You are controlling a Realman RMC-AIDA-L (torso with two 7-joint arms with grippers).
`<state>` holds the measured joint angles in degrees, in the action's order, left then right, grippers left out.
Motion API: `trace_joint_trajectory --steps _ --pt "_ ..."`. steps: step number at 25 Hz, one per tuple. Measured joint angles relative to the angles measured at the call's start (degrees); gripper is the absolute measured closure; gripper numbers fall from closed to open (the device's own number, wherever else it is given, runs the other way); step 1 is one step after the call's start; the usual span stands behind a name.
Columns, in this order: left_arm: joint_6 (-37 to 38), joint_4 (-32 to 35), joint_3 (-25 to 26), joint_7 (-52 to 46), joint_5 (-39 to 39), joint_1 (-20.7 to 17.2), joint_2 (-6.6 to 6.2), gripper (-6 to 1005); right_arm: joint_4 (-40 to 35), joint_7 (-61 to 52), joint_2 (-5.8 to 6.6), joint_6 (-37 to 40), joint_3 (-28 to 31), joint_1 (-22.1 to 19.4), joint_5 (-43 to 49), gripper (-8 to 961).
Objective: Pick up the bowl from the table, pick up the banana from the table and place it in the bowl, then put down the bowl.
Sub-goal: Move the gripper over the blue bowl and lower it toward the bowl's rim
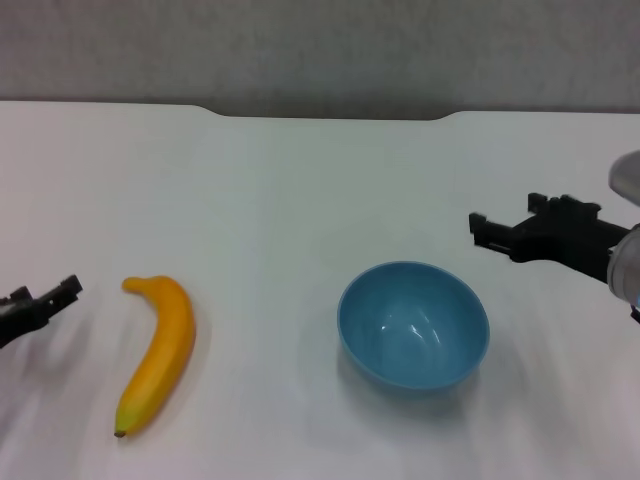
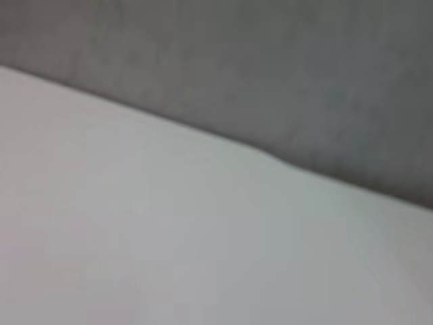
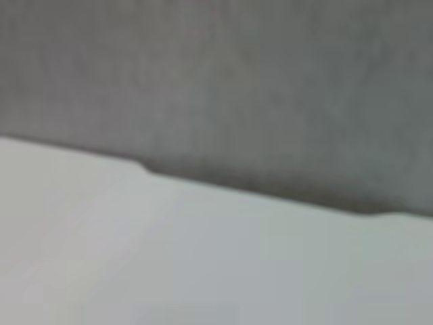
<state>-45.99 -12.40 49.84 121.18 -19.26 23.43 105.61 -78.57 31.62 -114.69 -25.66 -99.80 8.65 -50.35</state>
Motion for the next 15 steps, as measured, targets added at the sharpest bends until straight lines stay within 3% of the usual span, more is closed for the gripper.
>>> trace_joint_trajectory --steps 3,9,13,15 --pt "0.14 -0.43 0.10 -0.09 1.98 0.65 0.06 105 -0.43 -3.56 -0.01 -4.56 1.52 1.61 4.24 95" --pt "-12.29 -0.93 2.62 1.45 2.40 -0.81 -0.03 105 -2.72 -13.23 -0.17 -6.93 -0.08 2.75 16.00 95" --pt "-19.93 -2.21 3.06 1.92 3.13 -1.39 -1.40 105 -3.13 -14.38 -0.18 -6.96 -0.71 3.12 17.09 95" --pt "-21.19 -5.98 3.27 1.68 4.99 -1.42 -3.25 105 -2.73 -14.39 -0.18 -6.79 -0.69 3.47 17.12 95"
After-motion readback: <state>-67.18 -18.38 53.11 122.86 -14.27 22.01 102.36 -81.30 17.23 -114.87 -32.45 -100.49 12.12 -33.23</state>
